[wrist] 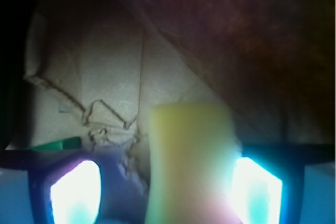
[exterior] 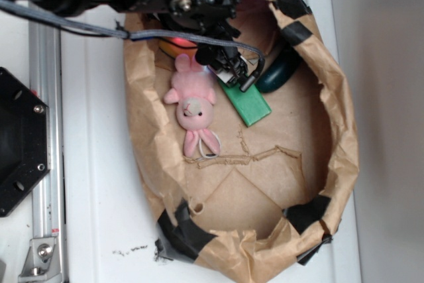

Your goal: Grab the green sponge.

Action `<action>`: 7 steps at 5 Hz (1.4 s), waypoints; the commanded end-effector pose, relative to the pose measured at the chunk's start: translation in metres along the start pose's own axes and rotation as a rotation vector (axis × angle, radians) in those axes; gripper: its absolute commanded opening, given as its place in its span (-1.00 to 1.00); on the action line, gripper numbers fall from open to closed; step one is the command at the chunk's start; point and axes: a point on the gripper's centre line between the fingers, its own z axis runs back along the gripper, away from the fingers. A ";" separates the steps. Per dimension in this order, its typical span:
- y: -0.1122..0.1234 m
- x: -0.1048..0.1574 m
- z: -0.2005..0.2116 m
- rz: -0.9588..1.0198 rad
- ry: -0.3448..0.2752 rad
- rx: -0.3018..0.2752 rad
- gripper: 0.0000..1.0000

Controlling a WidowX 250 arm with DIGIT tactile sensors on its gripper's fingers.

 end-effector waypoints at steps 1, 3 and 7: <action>-0.007 -0.013 0.018 -0.083 -0.061 -0.027 -1.00; -0.014 -0.014 0.036 -0.137 -0.087 -0.044 -1.00; -0.114 -0.020 0.148 -0.609 -0.068 -0.143 -1.00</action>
